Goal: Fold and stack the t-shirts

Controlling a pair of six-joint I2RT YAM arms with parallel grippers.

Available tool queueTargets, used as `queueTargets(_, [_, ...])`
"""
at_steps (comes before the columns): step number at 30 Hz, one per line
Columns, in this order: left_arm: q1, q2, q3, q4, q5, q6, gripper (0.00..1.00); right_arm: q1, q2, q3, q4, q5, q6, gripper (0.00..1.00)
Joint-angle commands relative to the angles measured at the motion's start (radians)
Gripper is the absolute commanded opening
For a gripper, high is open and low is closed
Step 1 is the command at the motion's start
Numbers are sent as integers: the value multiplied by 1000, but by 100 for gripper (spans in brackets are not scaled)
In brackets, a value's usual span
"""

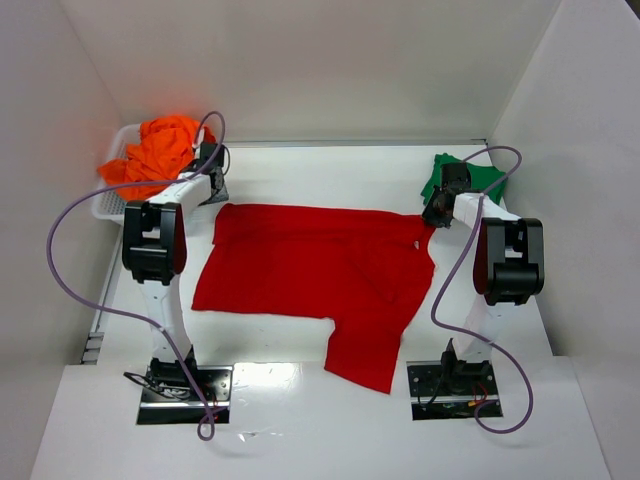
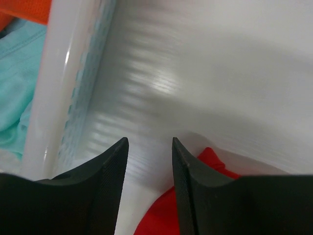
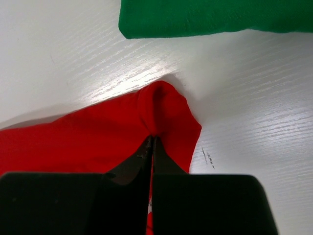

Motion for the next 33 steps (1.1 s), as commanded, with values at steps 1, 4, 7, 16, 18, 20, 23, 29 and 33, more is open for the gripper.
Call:
queueTargets(1, [-21, -97, -19, 114, 113, 62, 49, -4, -13, 1, 15, 1, -4, 0])
queueTargets(4, [-21, -107, -19, 134, 219, 120, 49, -4, -13, 1, 15, 1, -4, 0])
queueTargets(7, [-30, -117, -10, 94, 261, 181, 52, -4, -13, 1, 15, 1, -4, 0])
queueTargets(16, [-30, -87, -49, 51, 222, 277, 52, -4, -13, 1, 24, -9, -4, 0])
queueTargets(18, [-30, -58, -38, 51, 207, 300, 52, -4, -13, 1, 24, -9, -4, 0])
queueTargets(20, [-30, -44, -27, 42, 216, 310, 51, -4, -13, 1, 24, -9, -4, 0])
queueTargets(23, [-30, -16, -4, 42, 230, 310, 50, -4, -4, 1, 24, -9, -4, 0])
queueTargets(29, [-30, 14, 5, 31, 227, 310, 47, -4, -4, 1, 24, -9, -4, 0])
queueTargets(33, [-21, 14, 5, 31, 190, 292, 40, -4, 6, 1, 24, -9, -4, 0])
